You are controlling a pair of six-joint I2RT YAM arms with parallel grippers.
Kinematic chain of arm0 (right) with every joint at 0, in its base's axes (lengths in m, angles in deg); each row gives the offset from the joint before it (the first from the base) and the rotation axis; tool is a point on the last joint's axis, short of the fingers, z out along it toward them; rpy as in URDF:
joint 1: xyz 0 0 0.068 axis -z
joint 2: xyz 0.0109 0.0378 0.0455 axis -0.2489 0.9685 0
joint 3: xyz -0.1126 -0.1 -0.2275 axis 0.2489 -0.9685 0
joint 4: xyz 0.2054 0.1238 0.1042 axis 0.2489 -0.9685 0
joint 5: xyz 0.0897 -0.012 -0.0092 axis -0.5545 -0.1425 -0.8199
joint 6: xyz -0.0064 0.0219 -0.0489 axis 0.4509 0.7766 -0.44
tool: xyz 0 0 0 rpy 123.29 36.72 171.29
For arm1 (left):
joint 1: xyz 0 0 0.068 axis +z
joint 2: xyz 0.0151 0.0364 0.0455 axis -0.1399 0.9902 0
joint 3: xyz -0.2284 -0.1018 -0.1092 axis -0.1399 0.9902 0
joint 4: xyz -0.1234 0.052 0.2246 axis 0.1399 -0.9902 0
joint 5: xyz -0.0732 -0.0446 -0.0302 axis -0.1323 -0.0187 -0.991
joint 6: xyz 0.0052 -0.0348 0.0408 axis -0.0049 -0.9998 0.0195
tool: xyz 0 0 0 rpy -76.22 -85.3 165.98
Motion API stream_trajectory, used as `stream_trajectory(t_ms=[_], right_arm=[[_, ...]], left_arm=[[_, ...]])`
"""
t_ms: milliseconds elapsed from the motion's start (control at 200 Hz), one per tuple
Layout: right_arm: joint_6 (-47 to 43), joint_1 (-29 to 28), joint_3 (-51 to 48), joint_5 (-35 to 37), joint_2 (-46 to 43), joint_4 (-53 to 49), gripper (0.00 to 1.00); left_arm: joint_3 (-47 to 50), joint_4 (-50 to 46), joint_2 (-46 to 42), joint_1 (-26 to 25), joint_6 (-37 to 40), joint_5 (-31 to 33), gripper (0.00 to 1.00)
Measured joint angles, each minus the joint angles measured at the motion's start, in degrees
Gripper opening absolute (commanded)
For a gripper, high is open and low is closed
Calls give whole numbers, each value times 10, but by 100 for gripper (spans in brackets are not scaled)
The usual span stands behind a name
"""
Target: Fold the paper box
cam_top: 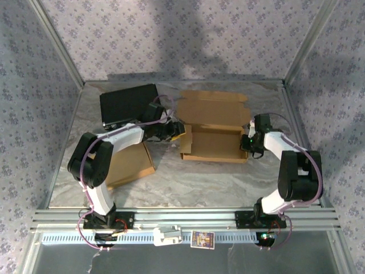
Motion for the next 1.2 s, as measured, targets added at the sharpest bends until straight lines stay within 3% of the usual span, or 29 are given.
stream_trajectory(t_ms=[340, 580, 964, 1204], right_arm=[[-2, 0, 31, 1, 21, -16, 0], [-2, 0, 35, 2, 23, -23, 0], [-2, 0, 37, -1, 27, -25, 0], [-2, 0, 38, -5, 31, -25, 0]], left_arm=[[82, 98, 0, 33, -56, -1, 37], [100, 148, -2, 37, -81, 0, 47], [156, 194, -30, 89, -118, -18, 46], [162, 233, 5, 87, -151, -34, 48]])
